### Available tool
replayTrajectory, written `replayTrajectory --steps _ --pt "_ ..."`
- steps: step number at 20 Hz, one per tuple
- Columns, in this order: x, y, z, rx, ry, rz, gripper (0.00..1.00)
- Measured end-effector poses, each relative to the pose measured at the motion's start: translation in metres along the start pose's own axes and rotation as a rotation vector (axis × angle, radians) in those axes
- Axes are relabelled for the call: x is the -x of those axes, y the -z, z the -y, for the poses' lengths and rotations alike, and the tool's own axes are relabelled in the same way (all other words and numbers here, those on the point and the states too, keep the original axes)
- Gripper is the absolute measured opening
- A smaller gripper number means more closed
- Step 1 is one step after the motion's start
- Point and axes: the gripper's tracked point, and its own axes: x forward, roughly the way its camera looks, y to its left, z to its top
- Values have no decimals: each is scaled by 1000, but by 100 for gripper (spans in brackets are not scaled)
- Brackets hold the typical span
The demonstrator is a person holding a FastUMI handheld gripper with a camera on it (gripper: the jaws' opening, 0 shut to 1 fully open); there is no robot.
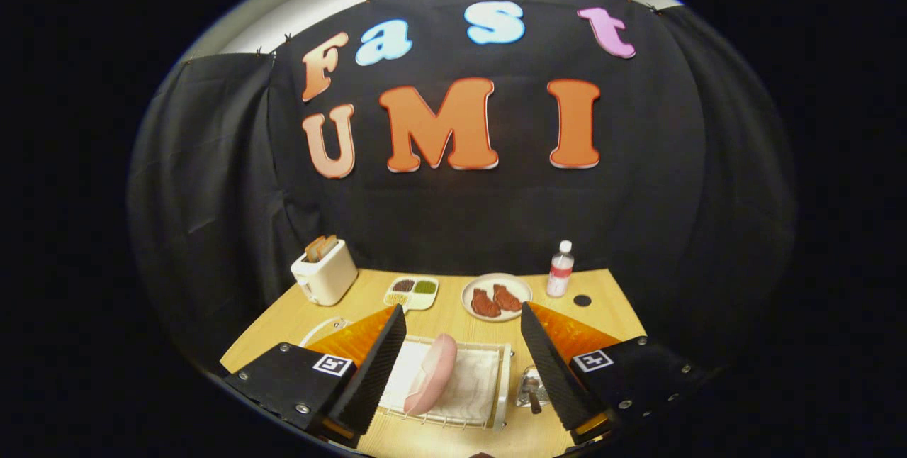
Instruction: Take the plate from the dish rack, then take the spoon from the basket and place it into the plate.
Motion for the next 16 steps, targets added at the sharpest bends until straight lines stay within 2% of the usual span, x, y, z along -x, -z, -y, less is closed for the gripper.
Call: replayTrajectory --steps 5,13,16 --pt "-26 55 -16 -24 -34 -230 93" --pt "-59 111 -19 -36 -20 -527 90" --pt "-68 127 -13 -46 12 -623 88"
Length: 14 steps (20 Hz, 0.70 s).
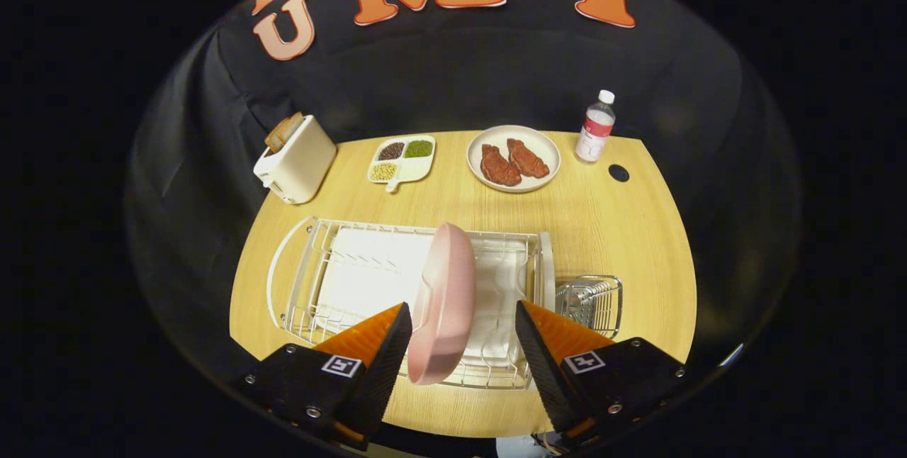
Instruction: Take the plate from the dish rack, then take the spoon from the basket and place it into the plate.
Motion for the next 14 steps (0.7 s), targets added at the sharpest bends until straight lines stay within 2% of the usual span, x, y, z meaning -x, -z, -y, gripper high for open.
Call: replayTrajectory --steps 7,12,14 --pt "-36 3 -8 -20 37 -146 79" --pt "-52 14 -18 -32 56 -222 66" --pt "-54 14 -20 -53 62 -232 55"
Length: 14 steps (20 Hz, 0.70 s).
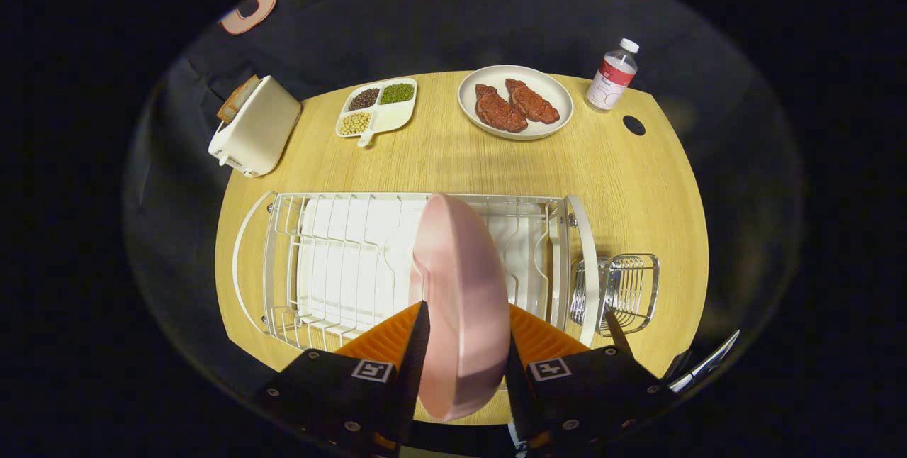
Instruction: Take the plate from the dish rack, then take the spoon from the basket and place it into the plate.
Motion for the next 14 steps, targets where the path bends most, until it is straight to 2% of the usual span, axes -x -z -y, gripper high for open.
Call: replayTrajectory --steps 2,3,8,11,14 --pt "5 -2 -9 -31 -34 6 39" --pt "8 -7 -2 -23 -14 33 36" --pt "31 -28 11 -3 43 125 33" --pt "45 -27 11 8 29 149 33" --pt "60 -20 12 9 -1 159 25"
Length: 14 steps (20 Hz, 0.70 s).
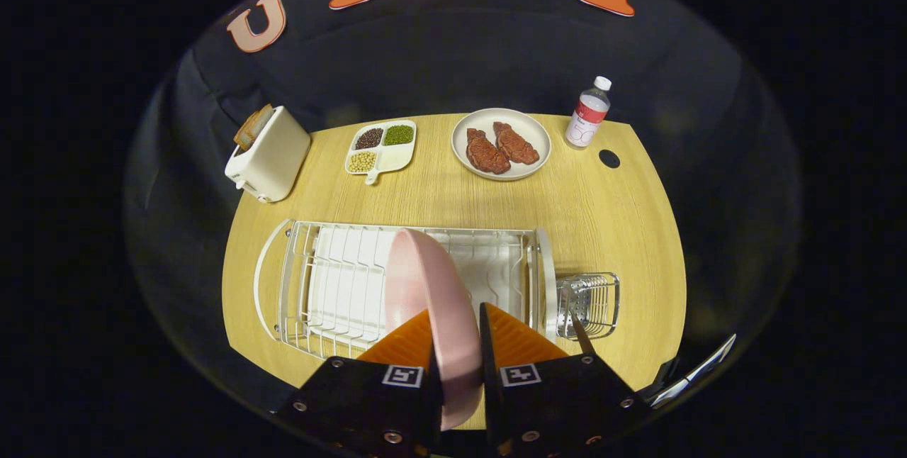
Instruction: Take the plate from the dish rack, then take the spoon from the basket and place it into the plate.
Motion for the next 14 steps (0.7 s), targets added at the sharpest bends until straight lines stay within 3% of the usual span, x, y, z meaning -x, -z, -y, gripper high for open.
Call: replayTrajectory --steps 7,14 --pt "31 20 6 -3 -72 65 24" --pt "30 80 9 -45 -157 14 24"
